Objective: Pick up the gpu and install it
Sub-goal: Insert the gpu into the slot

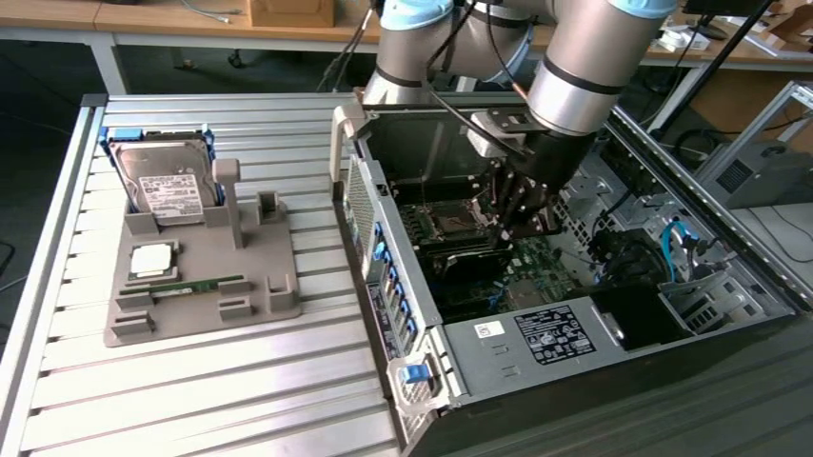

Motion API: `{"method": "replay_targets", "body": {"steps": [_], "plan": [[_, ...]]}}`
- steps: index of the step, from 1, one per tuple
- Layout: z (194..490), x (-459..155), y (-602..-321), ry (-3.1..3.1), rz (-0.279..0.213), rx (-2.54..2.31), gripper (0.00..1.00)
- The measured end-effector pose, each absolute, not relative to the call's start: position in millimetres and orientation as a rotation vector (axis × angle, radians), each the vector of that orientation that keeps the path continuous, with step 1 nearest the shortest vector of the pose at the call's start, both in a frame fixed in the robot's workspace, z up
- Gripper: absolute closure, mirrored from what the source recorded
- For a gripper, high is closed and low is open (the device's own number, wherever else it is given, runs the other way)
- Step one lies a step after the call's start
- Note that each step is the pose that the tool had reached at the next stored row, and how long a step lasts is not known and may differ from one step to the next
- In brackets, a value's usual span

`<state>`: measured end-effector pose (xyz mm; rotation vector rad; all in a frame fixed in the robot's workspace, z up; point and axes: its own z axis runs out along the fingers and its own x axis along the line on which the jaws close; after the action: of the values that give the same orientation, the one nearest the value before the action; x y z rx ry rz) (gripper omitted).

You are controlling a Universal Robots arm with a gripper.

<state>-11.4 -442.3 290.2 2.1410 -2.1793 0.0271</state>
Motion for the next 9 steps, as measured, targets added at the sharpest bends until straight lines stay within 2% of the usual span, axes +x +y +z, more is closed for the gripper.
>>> {"method": "replay_targets", "body": {"steps": [9], "plan": [[289.7,11.4,-442.4,-2.170,0.010,2.135,0.89]]}}
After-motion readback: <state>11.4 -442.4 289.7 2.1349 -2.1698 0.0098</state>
